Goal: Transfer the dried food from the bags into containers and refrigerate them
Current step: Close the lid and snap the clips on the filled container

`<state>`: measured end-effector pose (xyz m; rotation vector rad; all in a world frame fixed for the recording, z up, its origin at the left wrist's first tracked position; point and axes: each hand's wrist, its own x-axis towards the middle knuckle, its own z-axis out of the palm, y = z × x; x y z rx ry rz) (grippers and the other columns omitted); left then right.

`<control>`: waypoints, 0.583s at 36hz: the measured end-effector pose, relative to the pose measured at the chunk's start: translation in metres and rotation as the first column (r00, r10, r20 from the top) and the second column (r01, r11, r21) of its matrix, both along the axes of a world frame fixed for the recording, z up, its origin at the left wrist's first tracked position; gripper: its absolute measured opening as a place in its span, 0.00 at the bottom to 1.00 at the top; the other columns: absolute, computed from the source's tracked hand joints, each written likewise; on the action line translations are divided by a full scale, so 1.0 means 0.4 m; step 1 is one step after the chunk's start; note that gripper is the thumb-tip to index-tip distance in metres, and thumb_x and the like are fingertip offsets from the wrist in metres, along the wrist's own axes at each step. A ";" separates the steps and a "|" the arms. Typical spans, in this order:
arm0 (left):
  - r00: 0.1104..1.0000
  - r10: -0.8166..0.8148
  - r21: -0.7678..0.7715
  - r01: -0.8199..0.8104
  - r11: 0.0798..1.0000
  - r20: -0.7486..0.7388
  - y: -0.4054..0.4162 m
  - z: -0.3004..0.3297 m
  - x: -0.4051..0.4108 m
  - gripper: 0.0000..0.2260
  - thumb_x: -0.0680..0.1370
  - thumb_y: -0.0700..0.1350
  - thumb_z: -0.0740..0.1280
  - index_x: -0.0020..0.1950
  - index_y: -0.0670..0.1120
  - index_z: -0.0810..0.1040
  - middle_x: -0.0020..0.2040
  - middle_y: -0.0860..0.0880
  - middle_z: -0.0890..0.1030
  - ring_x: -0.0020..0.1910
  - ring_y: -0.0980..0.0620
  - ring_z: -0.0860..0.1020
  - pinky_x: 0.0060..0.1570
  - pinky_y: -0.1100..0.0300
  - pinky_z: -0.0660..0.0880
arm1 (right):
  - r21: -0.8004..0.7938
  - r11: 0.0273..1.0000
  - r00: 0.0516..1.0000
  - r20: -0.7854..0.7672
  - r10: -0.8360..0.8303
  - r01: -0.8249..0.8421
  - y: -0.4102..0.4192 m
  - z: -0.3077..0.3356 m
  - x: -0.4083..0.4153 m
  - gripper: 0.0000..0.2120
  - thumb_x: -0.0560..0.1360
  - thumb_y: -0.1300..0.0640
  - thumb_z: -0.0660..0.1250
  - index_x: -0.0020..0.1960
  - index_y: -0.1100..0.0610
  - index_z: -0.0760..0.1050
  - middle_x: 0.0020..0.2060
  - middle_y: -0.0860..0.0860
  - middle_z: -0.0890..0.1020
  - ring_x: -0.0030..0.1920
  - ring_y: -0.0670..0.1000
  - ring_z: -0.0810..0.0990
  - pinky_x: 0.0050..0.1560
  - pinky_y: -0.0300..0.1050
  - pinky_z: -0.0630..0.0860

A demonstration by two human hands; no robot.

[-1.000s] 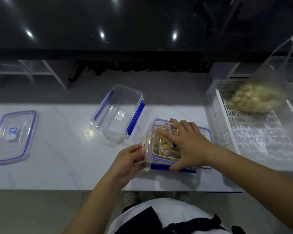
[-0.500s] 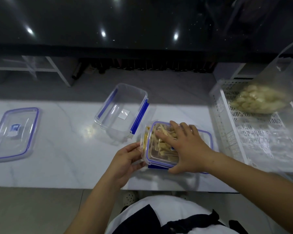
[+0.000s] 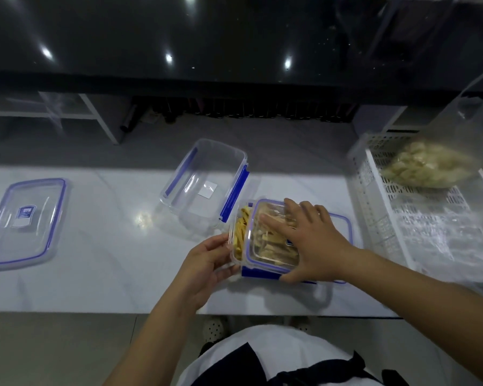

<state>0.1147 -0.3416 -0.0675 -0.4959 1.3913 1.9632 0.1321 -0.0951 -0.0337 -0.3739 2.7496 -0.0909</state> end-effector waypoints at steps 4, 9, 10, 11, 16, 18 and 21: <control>1.000 0.004 0.016 -0.004 1.000 0.014 -0.007 0.005 -0.004 0.09 0.80 0.40 0.68 0.58 0.47 0.84 0.56 0.43 0.85 0.53 0.45 0.85 0.43 0.54 0.82 | -0.010 1.000 1.000 -0.010 -0.001 0.001 -0.034 0.003 -0.022 0.56 0.59 0.24 0.67 0.76 0.30 0.36 0.80 0.55 0.43 0.77 0.66 0.46 0.75 0.67 0.45; 0.999 0.016 0.054 -0.017 0.998 0.029 -0.012 0.006 -0.006 0.10 0.79 0.39 0.68 0.60 0.45 0.83 0.56 0.42 0.85 0.53 0.45 0.85 0.43 0.53 0.82 | -0.128 0.992 0.999 -0.029 -0.018 0.014 -0.005 0.034 -0.009 0.56 0.59 0.25 0.68 0.76 0.29 0.39 0.80 0.51 0.45 0.78 0.61 0.48 0.76 0.61 0.49; 0.999 0.021 0.056 -0.022 0.998 0.032 -0.010 0.007 -0.006 0.11 0.79 0.39 0.68 0.61 0.45 0.83 0.56 0.42 0.85 0.53 0.45 0.85 0.43 0.54 0.82 | -0.171 0.985 0.999 -0.040 -0.028 0.021 0.002 0.045 -0.005 0.56 0.59 0.25 0.69 0.76 0.29 0.40 0.80 0.50 0.45 0.78 0.59 0.49 0.76 0.59 0.50; 0.999 0.027 0.058 -0.029 0.998 0.035 -0.010 0.007 -0.005 0.11 0.79 0.38 0.68 0.61 0.44 0.82 0.56 0.42 0.85 0.52 0.45 0.85 0.42 0.54 0.82 | -0.214 0.977 0.998 -0.050 -0.040 0.028 0.010 0.057 0.000 0.55 0.59 0.25 0.70 0.77 0.29 0.42 0.80 0.49 0.46 0.78 0.57 0.49 0.75 0.58 0.51; 0.997 0.051 0.076 -0.055 0.996 0.051 -0.009 0.006 0.000 0.10 0.80 0.39 0.68 0.61 0.45 0.82 0.55 0.42 0.86 0.52 0.46 0.85 0.41 0.54 0.82 | -0.227 0.972 0.994 -0.075 -0.078 0.059 0.054 0.099 0.022 0.55 0.58 0.24 0.69 0.76 0.28 0.41 0.80 0.48 0.46 0.78 0.56 0.49 0.75 0.58 0.53; 0.997 0.051 0.071 -0.055 0.996 0.053 -0.008 0.003 0.000 0.11 0.80 0.39 0.67 0.61 0.45 0.82 0.54 0.42 0.86 0.52 0.46 0.86 0.41 0.54 0.83 | -0.134 0.989 0.995 -0.070 -0.066 0.056 0.072 0.093 0.031 0.55 0.57 0.23 0.67 0.75 0.27 0.39 0.79 0.50 0.46 0.77 0.58 0.49 0.75 0.58 0.51; 0.997 0.052 0.059 -0.055 0.997 0.062 -0.006 0.002 -0.001 0.10 0.81 0.38 0.67 0.61 0.45 0.81 0.54 0.43 0.86 0.51 0.46 0.86 0.40 0.54 0.83 | 0.032 0.999 0.999 -0.023 -0.035 0.036 0.085 0.061 0.044 0.55 0.57 0.22 0.65 0.75 0.28 0.36 0.80 0.54 0.46 0.77 0.61 0.50 0.76 0.60 0.49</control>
